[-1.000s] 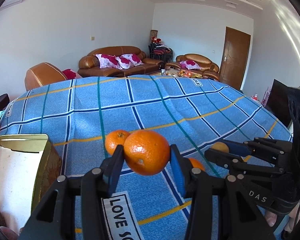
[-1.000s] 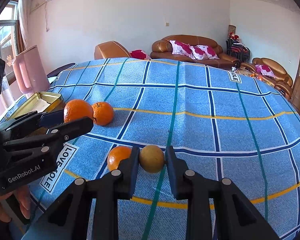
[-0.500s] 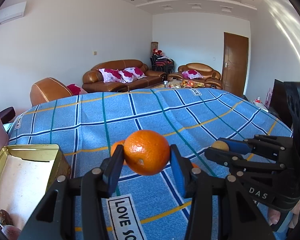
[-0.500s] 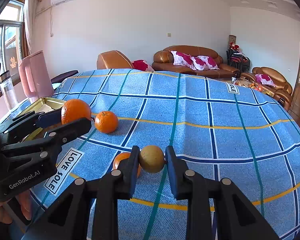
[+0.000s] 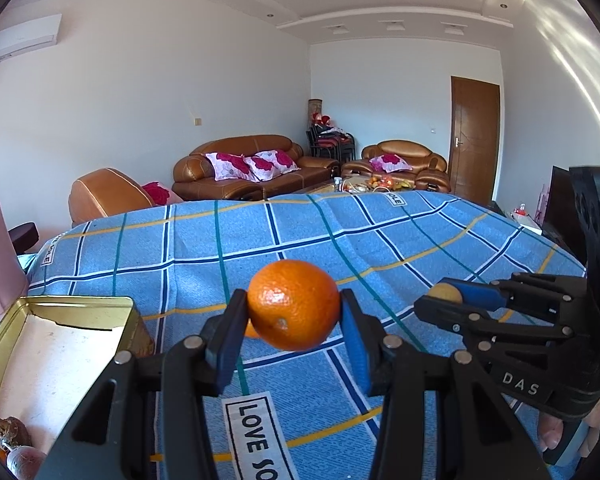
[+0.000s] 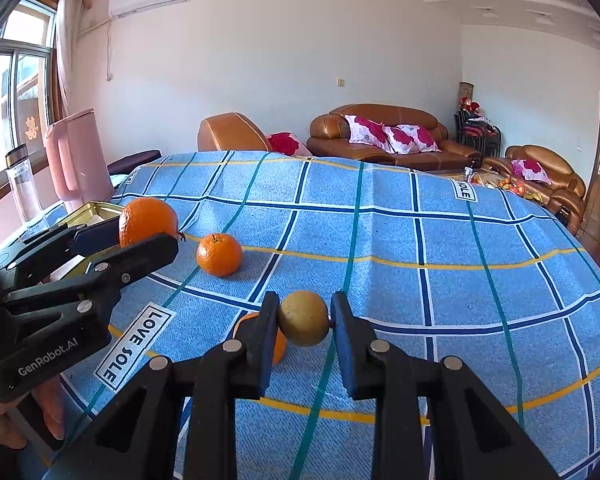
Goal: Organize fruits
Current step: 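Lift the orange with the left tool while the right tool lifts the yellow fruit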
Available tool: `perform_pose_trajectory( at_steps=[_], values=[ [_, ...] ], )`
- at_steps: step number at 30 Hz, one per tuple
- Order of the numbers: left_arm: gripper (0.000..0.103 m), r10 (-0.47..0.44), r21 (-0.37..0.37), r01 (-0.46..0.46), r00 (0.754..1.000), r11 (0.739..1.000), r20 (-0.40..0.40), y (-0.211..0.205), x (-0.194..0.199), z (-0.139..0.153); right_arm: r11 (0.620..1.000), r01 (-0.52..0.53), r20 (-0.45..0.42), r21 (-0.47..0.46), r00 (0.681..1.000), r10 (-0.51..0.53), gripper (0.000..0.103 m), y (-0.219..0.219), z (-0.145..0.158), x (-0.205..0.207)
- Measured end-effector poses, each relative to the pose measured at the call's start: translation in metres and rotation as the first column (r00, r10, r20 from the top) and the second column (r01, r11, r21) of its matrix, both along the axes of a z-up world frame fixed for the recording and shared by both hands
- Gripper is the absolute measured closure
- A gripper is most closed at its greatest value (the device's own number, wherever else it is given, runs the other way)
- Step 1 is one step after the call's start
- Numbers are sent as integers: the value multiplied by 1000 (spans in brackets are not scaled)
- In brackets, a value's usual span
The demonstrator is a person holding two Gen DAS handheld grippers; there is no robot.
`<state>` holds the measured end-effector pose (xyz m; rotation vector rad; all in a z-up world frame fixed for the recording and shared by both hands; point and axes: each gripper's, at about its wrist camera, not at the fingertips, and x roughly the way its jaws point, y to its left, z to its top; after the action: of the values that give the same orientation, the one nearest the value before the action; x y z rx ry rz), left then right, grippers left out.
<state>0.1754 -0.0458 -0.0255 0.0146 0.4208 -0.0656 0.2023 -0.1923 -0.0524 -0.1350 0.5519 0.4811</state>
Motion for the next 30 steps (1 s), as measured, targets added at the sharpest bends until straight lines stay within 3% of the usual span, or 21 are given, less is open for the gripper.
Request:
perform_pose_trajectory(
  at_steps=[30],
  values=[
    [56,23,1,-23,996,1000,83,2,-20,5,999,-14,84,32,996,11,75,-8,7,-15]
  ],
)
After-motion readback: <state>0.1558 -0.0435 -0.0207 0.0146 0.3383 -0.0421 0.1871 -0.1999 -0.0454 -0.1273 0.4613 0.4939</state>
